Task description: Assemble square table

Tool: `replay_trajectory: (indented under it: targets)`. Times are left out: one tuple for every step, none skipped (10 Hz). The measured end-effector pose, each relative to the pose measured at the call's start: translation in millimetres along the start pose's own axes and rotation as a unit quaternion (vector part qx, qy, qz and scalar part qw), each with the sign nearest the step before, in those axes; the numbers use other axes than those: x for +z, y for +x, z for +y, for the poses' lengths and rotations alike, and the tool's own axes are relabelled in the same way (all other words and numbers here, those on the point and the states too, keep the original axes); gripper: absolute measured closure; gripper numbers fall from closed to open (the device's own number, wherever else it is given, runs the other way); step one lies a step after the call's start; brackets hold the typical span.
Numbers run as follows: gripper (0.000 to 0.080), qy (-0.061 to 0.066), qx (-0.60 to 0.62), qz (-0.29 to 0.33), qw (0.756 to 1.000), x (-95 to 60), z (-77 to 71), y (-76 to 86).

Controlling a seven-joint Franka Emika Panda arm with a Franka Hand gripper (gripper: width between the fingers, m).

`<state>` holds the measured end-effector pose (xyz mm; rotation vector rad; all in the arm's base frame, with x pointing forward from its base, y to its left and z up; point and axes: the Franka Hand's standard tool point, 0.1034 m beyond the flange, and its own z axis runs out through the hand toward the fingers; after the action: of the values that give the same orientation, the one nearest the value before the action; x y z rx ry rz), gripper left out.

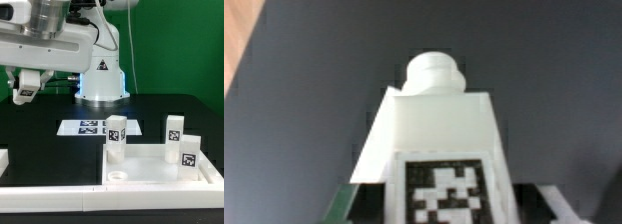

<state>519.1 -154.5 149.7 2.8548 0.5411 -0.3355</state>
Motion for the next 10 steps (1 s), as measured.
replay_trajectory:
  targets:
    - [0.0518, -0.006, -0.004, 0.038, 0.999, -0.3, 2.9, 4.4]
    - [0.0518, -0.008, -0.002, 0.057, 0.998, 0.4, 1.8, 4.3]
    - [0.0518, -0.006, 0.021, 0.082, 0.996, -6.2, -10.0, 17.7]
    - [0.0518, 0.004, 0.035, 0.114, 0.993, -18.1, -29.7, 39.7]
    - [0.0518, 0.014, 0.048, 0.144, 0.988, -28.4, -45.2, 59.1]
    - [0.0518, 0.015, 0.070, 0.169, 0.983, -38.7, -60.4, 77.3]
    - [0.0518, 0.013, 0.074, 0.197, 0.978, -51.7, -74.6, 95.5]
    - [0.0518, 0.020, 0.071, 0.190, 0.979, -61.1, -76.1, 100.5]
    - [0.0518, -0.003, 0.066, 0.240, 0.969, -66.2, -64.3, 106.6]
    - [0.0518, -0.016, 0.068, 0.265, 0.962, -59.3, -62.2, 100.7]
